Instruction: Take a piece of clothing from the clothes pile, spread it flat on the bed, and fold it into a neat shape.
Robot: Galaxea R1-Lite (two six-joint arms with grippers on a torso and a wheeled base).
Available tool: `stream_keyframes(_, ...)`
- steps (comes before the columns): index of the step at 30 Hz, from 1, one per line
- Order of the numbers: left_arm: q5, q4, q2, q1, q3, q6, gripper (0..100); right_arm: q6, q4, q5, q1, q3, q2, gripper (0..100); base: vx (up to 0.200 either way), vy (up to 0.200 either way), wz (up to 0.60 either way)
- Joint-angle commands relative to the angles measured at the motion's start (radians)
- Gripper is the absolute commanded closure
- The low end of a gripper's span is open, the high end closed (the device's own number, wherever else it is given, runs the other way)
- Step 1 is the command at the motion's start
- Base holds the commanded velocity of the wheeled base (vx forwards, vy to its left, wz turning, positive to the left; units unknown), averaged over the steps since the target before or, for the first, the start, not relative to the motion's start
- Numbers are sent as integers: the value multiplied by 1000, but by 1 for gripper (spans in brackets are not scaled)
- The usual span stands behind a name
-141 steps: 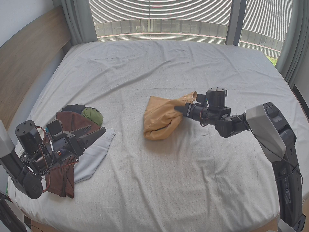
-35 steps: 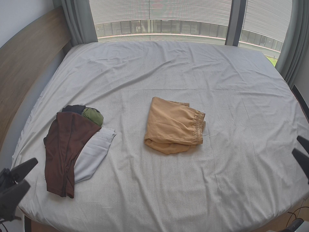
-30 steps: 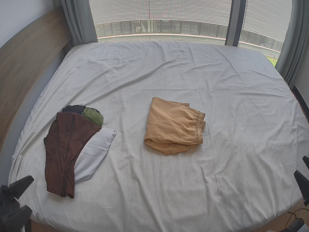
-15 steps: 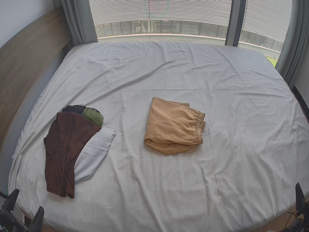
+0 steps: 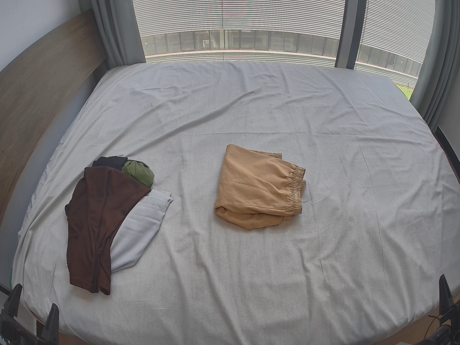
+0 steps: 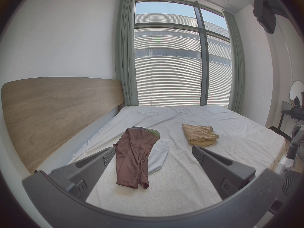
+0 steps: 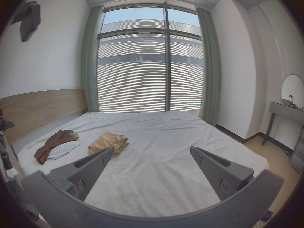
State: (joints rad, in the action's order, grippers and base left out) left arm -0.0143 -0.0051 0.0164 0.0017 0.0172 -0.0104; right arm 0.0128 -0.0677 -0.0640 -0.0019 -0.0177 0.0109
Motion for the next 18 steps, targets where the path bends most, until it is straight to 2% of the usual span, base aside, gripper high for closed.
stream_keyframes(1, 5, 10, -13, -2, -16, -5, 0, 13, 0, 10, -3, 18, -11, 0, 0, 0, 0)
stream_keyframes(3, 7, 10, -13, -2, -16, -5, 0, 21, -3, 59, -3, 18, -11, 0, 0, 0, 0)
stream_keyframes(6, 7, 10, -13, -2, -16, -5, 0, 26, -3, 24, -3, 18, -11, 0, 0, 0, 0)
stream_keyframes(7, 7, 10, -13, -2, -16, -5, 0, 15, 0, -45, -1, 18, -11, 0, 0, 0, 0)
stream_keyframes(9, 7, 10, -13, -2, -16, -5, 0, 0, 3, -106, -1, 18, -11, 0, 0, 0, 0)
stream_keyframes(11, 7, 10, -13, -2, -16, -5, 0, -40, 3, -65, -3, 18, -11, 0, 0, 0, 0)
stream_keyframes(12, 5, 10, -13, 0, -16, -2, 0, -86, 9, 38, -3, 18, -11, 0, 0, 0, 0)
stream_keyframes(13, 5, 10, -13, -2, -16, 0, 0, -62, 17, 56, -1, 18, -11, 0, 0, 0, 0)
stream_keyframes(14, 5, 10, -13, -2, -16, 0, 0, -50, 23, 56, -1, 18, -11, 0, 0, 0, 0)
stream_keyframes(15, 5, 10, -13, 0, -16, 1, 0, 24, 95, 49, -1, 13, -11, 0, 0, 0, 0)
stream_keyframes(17, 5, 10, -13, 0, -16, 0, 0, -31, 88, 52, -1, 13, -11, 0, 0, 0, 0)
stream_keyframes(18, 5, 10, -13, 0, -16, 1, 0, -33, 75, 53, -1, 16, -9, 0, 0, 0, 0)
